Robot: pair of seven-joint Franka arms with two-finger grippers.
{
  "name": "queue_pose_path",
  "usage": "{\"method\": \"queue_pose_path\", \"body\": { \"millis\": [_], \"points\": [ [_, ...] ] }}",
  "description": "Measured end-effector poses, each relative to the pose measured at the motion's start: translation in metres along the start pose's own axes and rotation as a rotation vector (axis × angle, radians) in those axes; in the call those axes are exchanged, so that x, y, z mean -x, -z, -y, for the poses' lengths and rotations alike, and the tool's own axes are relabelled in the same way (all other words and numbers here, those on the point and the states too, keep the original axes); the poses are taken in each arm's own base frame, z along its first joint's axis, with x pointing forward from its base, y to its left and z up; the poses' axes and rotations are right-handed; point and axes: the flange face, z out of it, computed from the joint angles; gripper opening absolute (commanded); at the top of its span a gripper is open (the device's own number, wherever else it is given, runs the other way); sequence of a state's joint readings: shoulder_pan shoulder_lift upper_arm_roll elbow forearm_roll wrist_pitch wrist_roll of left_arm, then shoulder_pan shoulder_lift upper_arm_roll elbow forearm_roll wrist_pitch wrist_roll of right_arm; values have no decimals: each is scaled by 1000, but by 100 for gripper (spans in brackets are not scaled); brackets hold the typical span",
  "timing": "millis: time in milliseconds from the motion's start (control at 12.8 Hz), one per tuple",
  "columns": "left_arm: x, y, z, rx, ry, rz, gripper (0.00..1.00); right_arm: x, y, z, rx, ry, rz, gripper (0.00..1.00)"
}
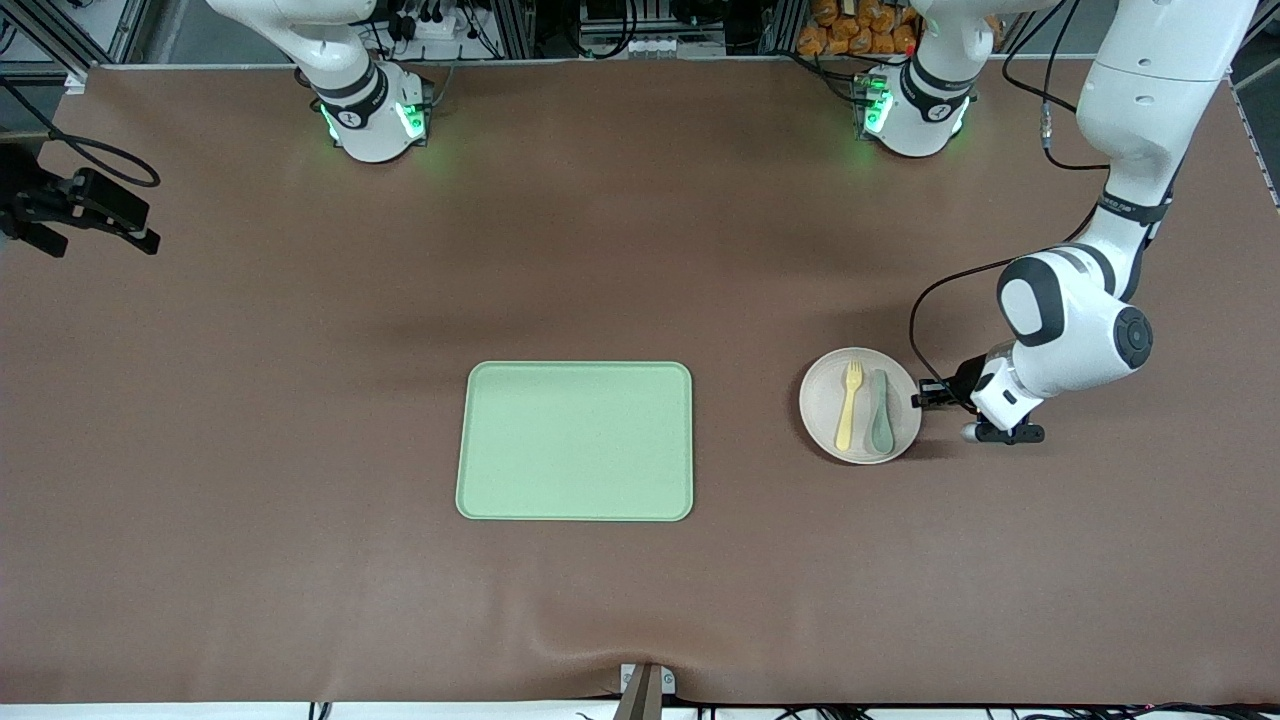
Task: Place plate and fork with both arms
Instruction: 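Close the left gripper on the plate rim, then carry the plate with the left gripper onto the green tray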
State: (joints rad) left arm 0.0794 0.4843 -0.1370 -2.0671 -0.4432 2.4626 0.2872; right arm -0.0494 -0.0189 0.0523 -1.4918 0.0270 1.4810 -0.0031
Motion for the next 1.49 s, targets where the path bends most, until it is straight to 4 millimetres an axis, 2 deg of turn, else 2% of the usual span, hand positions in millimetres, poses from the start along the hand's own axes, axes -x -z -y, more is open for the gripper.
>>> {"method": "queue_pose_path", "body": {
  "millis": [235,471,706,863,1020,1176,1333,1490],
  "points": [
    [-7,1,-8,6,-15,-10,0,0,0,0,0,0,0,100],
    [-18,9,-25,19,-43,-28,0,0,0,0,0,0,0,100],
    [-37,31,-46,51,-65,-38,0,0,0,-1,0,-1,1,100],
    [-49,46,-67,75,-46,-45,0,0,-1,-2,0,-4,1,100],
    [-56,53,-102,88,-21,-57,0,0,-1,-3,0,-5,2,100],
    [-62,54,-150,105,30,-56,0,0,-1,-3,0,-5,2,100],
    [-65,47,-205,125,92,-44,0,0,-1,-3,0,-5,2,100],
    [-62,29,-257,140,150,-25,0,0,-1,-3,0,-5,2,100]
  ]
}}
